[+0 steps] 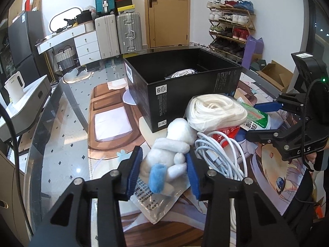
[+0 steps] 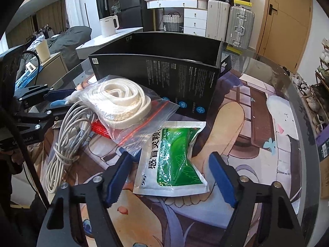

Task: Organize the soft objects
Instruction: 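Grasp the white plush toy with the left gripper while the right gripper grasps the green packet, then lift and carry the plush toy and green packet over the black box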

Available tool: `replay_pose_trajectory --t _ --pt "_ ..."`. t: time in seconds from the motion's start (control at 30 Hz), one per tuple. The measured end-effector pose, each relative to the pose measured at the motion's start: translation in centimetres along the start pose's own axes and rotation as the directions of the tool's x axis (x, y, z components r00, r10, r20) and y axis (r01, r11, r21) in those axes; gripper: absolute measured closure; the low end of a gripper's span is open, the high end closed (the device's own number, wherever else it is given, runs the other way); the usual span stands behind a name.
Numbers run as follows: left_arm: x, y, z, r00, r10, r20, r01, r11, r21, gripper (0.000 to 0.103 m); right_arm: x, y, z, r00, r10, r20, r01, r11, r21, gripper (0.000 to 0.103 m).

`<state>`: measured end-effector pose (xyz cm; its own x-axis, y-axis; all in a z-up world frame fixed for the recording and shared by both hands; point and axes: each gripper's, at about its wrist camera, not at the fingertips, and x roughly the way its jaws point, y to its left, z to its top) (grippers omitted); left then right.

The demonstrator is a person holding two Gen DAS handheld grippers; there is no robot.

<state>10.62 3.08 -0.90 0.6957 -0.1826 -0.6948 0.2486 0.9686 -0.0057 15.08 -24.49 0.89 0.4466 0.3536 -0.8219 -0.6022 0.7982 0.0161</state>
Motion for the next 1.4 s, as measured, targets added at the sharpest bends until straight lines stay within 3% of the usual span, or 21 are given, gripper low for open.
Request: replay_pose_trajectory --t 0.13,0.37,0.6,0.73,1.4 --pt "-0.2 0.0 -0.1 1.0 -0.001 0.004 0.001 1.0 -0.004 0.064 -0.2 -0.4 0.0 1.0 -0.003 -0.01 0.003 1.0 0.006 0.041" --pt "-0.8 -0.5 -0.4 1.0 0.015 0.015 -0.015 1.0 -0.007 0.065 -0.6 -0.8 -0.2 1.0 -0.006 -0.022 0.006 1.0 0.016 0.046" --pt "-1.8 -0.2 -0.7 0.999 0.033 0.035 -0.032 0.999 -0.03 0.066 -1.3 -1.1 -0.7 1.0 0.016 -0.01 -0.016 1.0 0.005 0.07" --pt "-2.5 0.0 -1.1 0.998 0.037 0.045 -0.035 0.998 -0.049 0.066 -1.5 -1.1 -0.8 1.0 0.013 -0.006 -0.013 1.0 0.003 0.077" --pt "-5.3 1.0 -1.9 0.992 0.067 0.104 -0.054 0.992 -0.118 0.066 -4.6 -2.3 -1.1 0.999 -0.02 0.037 0.019 1.0 0.014 0.078"
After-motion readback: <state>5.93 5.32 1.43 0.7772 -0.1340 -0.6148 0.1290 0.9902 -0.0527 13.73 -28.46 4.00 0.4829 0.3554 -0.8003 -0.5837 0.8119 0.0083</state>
